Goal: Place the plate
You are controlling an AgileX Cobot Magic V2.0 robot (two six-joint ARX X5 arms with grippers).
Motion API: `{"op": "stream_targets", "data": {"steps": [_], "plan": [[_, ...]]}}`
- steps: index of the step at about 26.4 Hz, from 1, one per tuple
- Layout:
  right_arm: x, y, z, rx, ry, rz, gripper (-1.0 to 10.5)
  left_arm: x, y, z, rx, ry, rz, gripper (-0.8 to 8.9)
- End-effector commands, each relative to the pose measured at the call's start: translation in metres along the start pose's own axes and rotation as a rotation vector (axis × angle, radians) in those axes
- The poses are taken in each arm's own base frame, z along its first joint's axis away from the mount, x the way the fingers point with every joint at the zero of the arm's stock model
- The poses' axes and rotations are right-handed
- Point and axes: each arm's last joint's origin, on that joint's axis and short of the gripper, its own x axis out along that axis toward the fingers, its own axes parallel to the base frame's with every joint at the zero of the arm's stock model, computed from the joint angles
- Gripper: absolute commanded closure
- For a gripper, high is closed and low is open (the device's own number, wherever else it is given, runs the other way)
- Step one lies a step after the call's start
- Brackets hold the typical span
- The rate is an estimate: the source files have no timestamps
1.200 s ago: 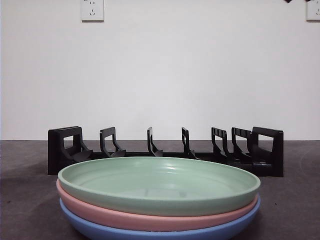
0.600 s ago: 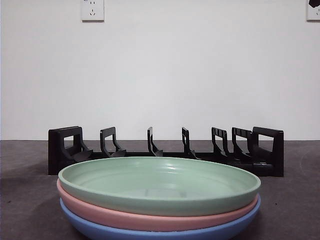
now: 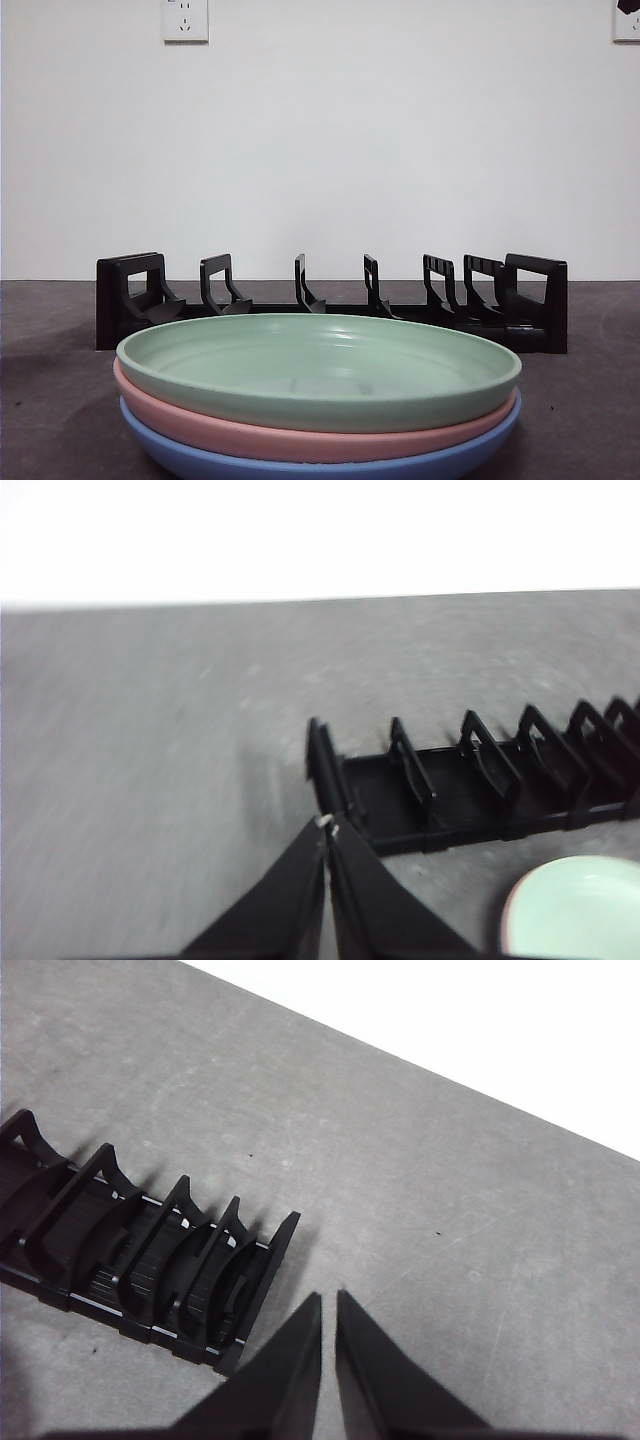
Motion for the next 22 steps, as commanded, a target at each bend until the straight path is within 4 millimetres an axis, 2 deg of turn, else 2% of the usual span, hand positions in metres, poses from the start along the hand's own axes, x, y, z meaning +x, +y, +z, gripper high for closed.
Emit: {"op": "stream_targets", "data": {"steps": [1,3,6,10,17,22], "plan": [[0.0,0.0,0.003,0.007,-0.012,0.002,9.3,0.019,0.006,-0.034,0.084,-0.078,0.017,8.06],[0.0,0.0,0.003,0.007,-0.012,0.002,9.2,0.031,0.013,-0.059,0.045,-0.106,0.065,8.06],[0.0,0.0,0.003,0.007,-0.012,0.002,9.3,0.044,0.023,-0.085,-0.023,-0.151,0.152,8.06],[0.0,0.0,0.003,0.007,-0.012,0.002,9.2,0.053,0.034,-0.111,-0.093,-0.199,0.219,8.06],[0.0,0.0,0.003,0.007,-0.012,0.002,9.2,0.057,0.042,-0.137,-0.09,-0.262,0.188,8.06],[0.0,0.0,0.003,0.007,-0.012,0.002,9.2,0.058,0.043,-0.141,-0.098,-0.222,0.185,8.06]]}}
